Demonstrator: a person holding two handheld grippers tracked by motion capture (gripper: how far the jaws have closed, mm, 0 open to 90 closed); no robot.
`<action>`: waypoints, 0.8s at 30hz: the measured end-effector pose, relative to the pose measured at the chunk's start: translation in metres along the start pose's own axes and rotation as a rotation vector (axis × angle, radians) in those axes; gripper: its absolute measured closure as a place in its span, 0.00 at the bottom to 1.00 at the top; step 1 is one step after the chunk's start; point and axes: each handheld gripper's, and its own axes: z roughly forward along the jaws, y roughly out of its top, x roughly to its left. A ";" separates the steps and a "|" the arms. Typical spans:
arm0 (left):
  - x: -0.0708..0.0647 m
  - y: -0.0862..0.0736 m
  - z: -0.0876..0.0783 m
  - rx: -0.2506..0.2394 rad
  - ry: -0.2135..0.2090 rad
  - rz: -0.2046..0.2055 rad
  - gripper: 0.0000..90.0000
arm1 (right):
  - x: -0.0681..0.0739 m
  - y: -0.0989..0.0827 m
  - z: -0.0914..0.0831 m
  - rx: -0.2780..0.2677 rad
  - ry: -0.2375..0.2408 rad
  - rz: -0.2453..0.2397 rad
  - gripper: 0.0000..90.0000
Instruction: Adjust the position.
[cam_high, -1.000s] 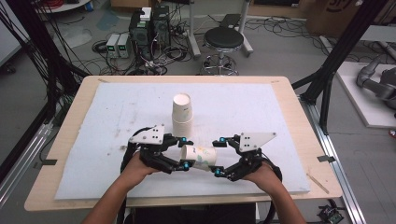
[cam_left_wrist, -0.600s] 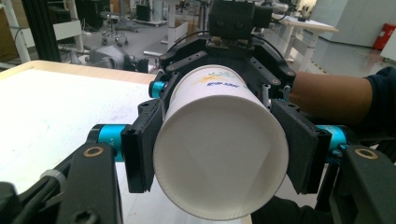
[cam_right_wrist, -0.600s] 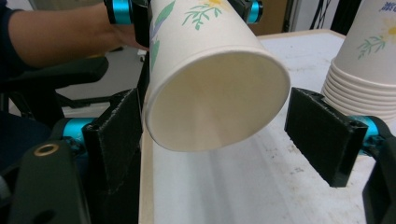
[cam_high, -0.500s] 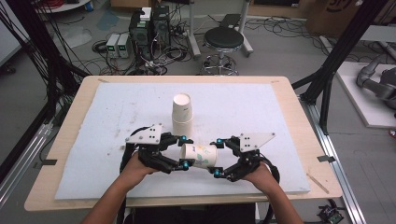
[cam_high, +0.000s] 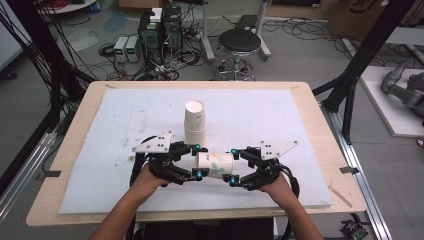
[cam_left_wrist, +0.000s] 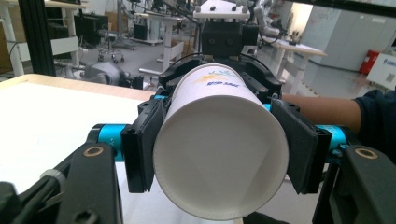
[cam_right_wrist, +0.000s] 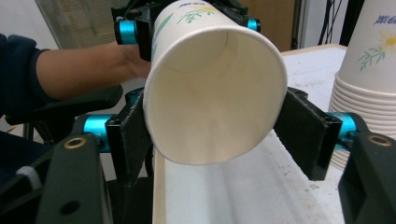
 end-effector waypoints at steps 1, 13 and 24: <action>0.000 0.000 0.000 0.000 0.000 0.000 0.41 | 0.000 0.000 0.000 0.000 0.000 0.000 0.35; 0.000 -0.003 -0.001 0.000 0.004 0.017 0.41 | 0.000 0.002 -0.002 -0.018 -0.005 -0.016 0.42; -0.008 0.007 -0.002 0.180 0.096 0.037 0.17 | -0.003 0.021 -0.003 0.142 -0.012 -0.002 0.41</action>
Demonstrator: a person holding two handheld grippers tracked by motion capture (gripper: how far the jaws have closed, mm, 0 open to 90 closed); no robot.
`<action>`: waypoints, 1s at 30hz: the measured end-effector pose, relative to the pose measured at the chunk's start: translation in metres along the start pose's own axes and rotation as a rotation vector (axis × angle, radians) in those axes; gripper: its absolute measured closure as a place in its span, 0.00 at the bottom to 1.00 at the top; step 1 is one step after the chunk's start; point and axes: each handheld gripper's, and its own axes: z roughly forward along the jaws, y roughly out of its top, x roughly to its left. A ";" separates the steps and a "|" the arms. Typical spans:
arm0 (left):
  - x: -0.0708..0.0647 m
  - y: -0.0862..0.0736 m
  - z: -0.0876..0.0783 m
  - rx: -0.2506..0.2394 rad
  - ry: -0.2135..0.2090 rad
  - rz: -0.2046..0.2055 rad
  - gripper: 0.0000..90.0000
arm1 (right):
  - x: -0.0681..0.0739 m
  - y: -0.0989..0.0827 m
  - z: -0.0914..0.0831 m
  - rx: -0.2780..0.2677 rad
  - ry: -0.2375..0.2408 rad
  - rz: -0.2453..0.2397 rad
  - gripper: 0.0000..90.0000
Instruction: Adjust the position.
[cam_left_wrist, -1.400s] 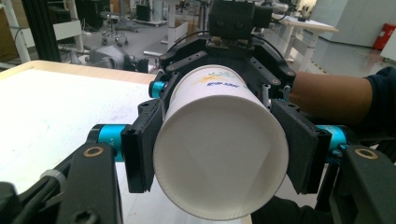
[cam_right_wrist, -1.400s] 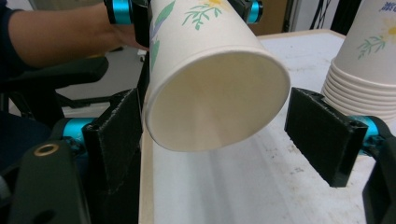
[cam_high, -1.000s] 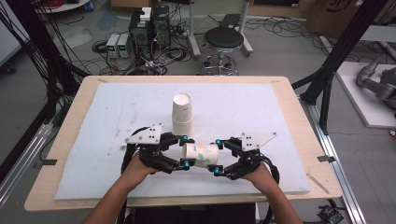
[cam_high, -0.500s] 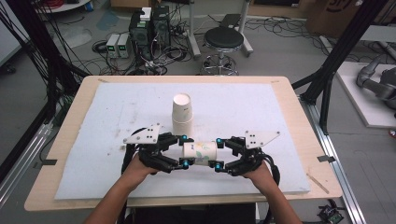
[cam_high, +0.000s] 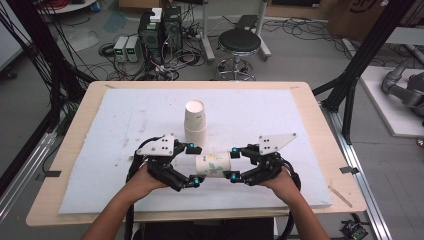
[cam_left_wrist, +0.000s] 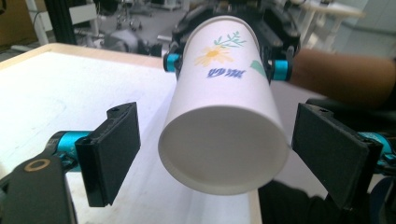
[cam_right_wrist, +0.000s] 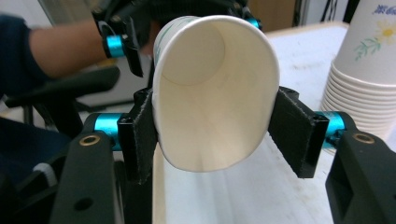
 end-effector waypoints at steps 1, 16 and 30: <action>0.000 0.001 -0.001 0.013 0.006 0.003 0.17 | 0.000 0.003 0.000 0.024 -0.004 -0.001 0.41; 0.001 0.011 0.004 0.216 0.044 0.074 0.17 | -0.001 0.032 0.011 0.254 -0.040 -0.057 0.41; 0.003 0.013 0.013 0.360 0.053 0.105 0.19 | 0.003 0.063 0.033 0.511 -0.063 -0.148 0.41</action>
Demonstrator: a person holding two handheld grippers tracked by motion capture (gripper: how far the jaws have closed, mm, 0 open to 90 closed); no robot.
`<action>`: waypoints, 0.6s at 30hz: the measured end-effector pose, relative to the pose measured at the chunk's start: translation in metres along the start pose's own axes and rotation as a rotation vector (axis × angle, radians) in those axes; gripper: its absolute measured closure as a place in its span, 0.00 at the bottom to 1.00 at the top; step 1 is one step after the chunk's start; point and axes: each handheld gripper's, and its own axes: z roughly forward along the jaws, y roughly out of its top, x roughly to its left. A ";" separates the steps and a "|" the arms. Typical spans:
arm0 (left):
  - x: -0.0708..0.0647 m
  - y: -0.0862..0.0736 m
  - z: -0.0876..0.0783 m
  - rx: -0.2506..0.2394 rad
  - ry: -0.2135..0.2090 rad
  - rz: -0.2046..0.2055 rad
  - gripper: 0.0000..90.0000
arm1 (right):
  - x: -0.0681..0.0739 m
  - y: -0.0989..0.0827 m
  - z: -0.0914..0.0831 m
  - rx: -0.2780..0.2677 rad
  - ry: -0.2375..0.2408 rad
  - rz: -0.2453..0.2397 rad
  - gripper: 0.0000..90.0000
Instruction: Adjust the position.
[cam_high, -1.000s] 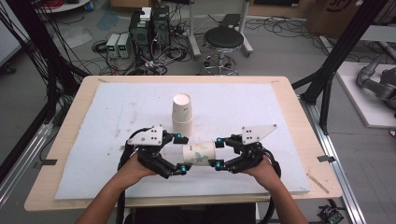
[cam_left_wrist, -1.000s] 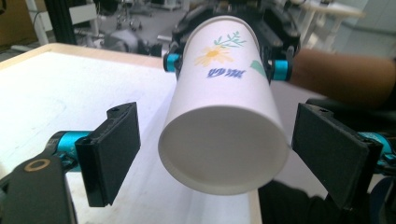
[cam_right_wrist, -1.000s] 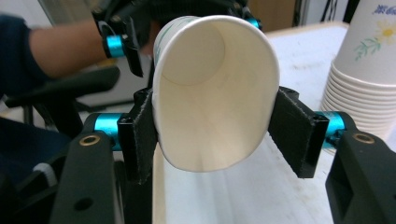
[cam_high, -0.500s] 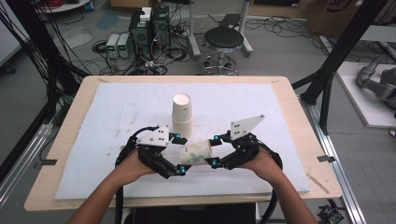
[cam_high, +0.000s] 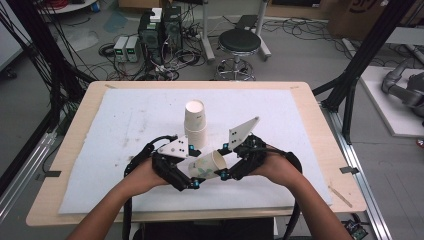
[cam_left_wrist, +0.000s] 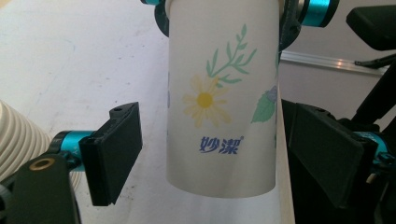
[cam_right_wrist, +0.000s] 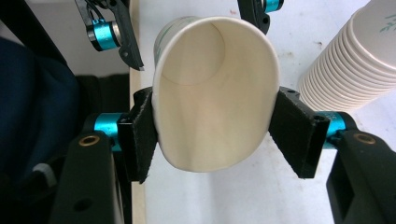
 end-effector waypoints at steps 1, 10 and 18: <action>0.000 0.000 0.000 0.006 0.000 -0.002 0.19 | 0.000 0.002 0.000 0.007 -0.002 -0.007 0.41; 0.002 0.002 0.005 0.045 -0.004 -0.011 0.23 | 0.002 0.017 0.008 0.114 -0.014 -0.051 0.41; 0.002 0.003 0.010 0.068 -0.022 -0.017 0.28 | 0.006 0.025 0.012 0.174 -0.019 -0.076 0.41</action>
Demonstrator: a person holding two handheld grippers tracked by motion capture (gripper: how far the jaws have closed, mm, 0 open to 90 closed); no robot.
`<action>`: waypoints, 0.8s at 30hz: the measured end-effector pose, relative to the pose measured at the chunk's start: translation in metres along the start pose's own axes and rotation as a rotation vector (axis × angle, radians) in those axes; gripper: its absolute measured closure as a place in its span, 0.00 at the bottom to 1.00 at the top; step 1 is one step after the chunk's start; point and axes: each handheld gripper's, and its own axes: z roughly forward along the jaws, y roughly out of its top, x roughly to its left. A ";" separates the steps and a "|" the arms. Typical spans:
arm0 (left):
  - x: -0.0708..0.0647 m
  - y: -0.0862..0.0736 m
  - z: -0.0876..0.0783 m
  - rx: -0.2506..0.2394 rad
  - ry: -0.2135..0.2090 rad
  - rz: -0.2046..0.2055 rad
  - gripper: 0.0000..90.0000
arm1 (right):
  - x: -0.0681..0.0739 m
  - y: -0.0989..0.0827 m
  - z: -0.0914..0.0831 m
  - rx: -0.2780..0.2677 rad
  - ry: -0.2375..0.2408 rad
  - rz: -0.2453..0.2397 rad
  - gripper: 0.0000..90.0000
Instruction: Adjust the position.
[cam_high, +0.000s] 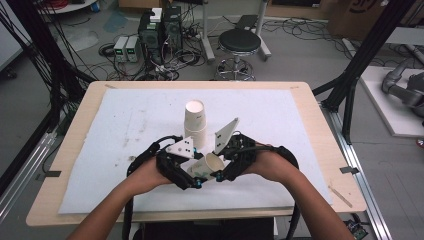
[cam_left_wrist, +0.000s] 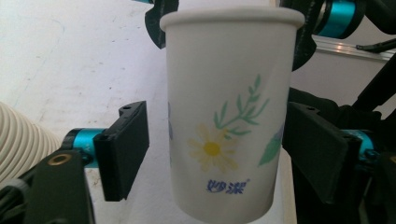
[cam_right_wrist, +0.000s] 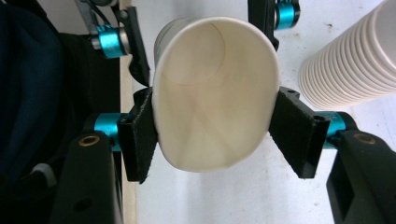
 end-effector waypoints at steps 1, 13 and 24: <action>0.000 0.000 0.001 0.003 -0.009 0.003 0.30 | 0.001 0.002 0.001 0.013 -0.006 -0.006 0.41; -0.002 -0.002 0.008 0.007 -0.042 0.008 0.41 | 0.004 0.005 0.004 0.036 0.000 -0.037 0.39; 0.003 -0.017 0.002 -0.125 -0.017 -0.055 0.37 | -0.004 -0.007 -0.010 -0.205 -0.019 0.062 0.24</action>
